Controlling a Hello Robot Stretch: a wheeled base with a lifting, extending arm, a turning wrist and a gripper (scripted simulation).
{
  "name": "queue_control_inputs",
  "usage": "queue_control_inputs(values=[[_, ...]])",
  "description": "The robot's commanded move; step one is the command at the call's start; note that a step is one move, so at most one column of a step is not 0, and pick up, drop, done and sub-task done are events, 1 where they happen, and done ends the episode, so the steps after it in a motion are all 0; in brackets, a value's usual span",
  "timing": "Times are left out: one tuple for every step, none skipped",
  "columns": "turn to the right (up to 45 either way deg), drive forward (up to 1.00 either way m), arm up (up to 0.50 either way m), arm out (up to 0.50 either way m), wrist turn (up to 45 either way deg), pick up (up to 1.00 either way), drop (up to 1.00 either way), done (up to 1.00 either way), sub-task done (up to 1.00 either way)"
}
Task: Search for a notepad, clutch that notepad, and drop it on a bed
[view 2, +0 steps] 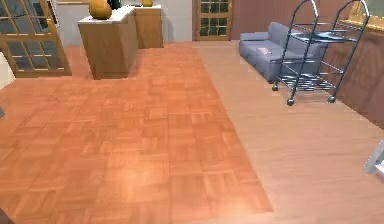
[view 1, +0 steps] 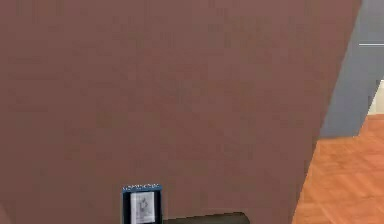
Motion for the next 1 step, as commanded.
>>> queue_control_inputs(values=[[-45.0,0.00,0.00,0.00,0.0,0.00,0.00,0.00,0.00]])
